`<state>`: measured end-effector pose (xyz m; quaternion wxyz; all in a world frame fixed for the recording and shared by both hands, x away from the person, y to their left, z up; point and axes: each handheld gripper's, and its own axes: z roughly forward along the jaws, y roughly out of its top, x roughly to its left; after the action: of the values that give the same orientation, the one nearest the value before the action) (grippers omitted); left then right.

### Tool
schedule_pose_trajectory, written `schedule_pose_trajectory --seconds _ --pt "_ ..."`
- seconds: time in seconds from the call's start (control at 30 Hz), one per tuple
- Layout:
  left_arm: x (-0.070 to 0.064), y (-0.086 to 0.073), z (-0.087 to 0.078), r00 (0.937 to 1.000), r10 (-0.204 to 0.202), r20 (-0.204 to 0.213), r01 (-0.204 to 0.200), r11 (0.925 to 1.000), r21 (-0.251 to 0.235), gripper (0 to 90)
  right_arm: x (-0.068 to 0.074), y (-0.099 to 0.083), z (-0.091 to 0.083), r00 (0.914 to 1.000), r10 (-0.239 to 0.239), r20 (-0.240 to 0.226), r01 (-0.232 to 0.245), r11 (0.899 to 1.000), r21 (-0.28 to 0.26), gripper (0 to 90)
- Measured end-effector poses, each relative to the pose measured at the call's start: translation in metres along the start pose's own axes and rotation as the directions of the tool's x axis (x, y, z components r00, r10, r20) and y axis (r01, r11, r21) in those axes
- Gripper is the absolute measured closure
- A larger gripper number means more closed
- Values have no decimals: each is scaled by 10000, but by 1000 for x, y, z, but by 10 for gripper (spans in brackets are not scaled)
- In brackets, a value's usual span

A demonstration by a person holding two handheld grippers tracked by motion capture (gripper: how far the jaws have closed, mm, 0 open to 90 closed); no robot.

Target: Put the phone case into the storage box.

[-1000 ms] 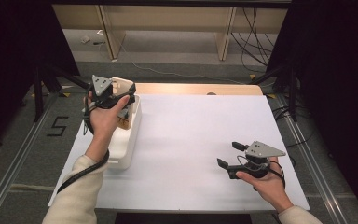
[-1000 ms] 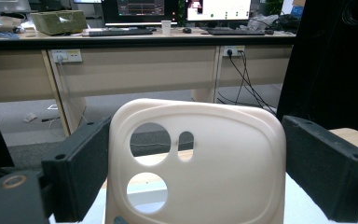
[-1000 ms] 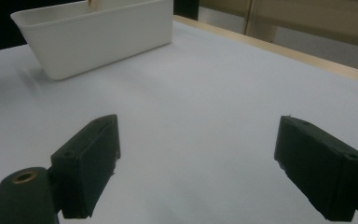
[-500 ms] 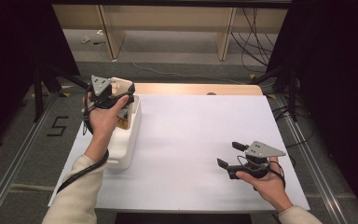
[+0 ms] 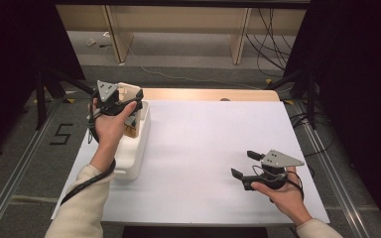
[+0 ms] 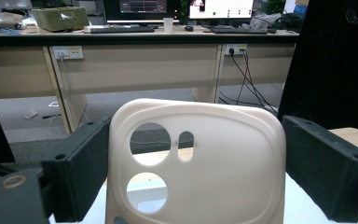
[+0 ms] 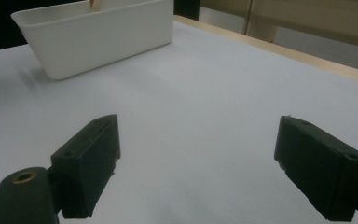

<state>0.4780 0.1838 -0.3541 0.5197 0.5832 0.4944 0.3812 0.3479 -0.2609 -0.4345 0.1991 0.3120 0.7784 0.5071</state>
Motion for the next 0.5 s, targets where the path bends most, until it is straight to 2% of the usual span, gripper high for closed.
schedule_pose_trajectory --seconds 0.5 --pt "0 -2 3 10000 -19 25 18 10000 86 111 0 0 0 10000 7 -14 -7 10000 -15 152"
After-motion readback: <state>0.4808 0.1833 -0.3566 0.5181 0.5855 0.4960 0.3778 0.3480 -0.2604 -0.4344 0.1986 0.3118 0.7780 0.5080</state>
